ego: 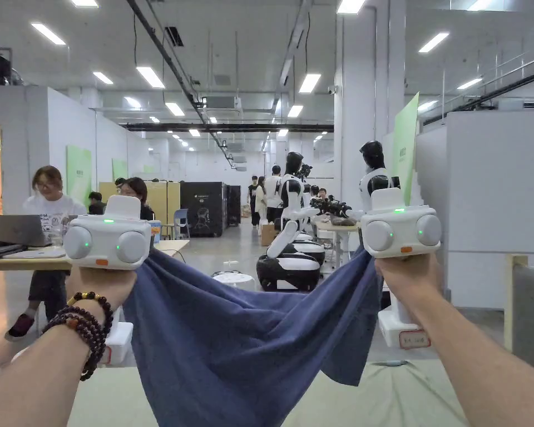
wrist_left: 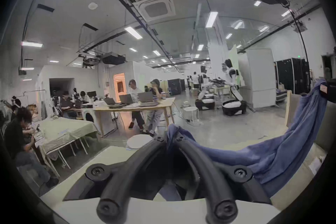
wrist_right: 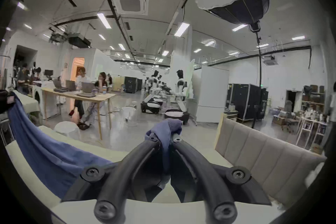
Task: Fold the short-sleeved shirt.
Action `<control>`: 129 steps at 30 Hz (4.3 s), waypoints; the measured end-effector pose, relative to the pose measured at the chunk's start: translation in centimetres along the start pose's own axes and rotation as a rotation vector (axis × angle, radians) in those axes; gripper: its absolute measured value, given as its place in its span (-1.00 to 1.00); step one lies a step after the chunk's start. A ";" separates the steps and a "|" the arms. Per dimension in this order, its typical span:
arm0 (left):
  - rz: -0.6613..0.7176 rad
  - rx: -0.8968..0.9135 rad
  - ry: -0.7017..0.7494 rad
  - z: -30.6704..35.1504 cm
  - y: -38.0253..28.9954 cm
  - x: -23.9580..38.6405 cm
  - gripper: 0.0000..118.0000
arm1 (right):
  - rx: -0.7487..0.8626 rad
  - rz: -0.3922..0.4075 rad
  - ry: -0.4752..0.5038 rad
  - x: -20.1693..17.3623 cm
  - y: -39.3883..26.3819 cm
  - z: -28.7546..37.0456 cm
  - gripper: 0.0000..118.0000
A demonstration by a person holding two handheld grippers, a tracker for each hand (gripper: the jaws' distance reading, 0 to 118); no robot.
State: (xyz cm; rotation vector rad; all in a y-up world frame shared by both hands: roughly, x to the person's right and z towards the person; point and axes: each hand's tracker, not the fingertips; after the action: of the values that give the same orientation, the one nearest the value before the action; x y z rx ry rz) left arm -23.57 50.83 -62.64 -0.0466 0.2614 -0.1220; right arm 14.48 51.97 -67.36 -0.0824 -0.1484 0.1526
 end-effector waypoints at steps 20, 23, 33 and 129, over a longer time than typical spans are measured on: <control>-0.047 -0.117 -0.070 -0.5 -12.7 4.5 -0.96 | -0.174 -0.022 0.054 -1.3 -14.8 -1.7 -0.88; -0.034 -0.145 -0.073 0.1 -14.6 4.1 -0.96 | -0.183 -0.010 0.057 -0.8 -15.8 -0.9 -0.88; 0.045 -0.181 -0.074 9.0 -19.1 -0.5 -0.96 | -0.176 -0.042 0.068 2.1 -20.4 10.4 -0.88; 0.022 -0.526 -0.205 35.1 -39.9 -6.9 -0.92 | -0.522 0.034 0.278 3.2 -35.9 26.5 -1.00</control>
State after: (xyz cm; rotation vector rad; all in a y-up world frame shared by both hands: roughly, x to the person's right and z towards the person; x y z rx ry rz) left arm -25.64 13.18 -24.58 -0.5756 0.0834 -0.0228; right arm 18.79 18.96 -37.43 -0.6235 0.0949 0.1318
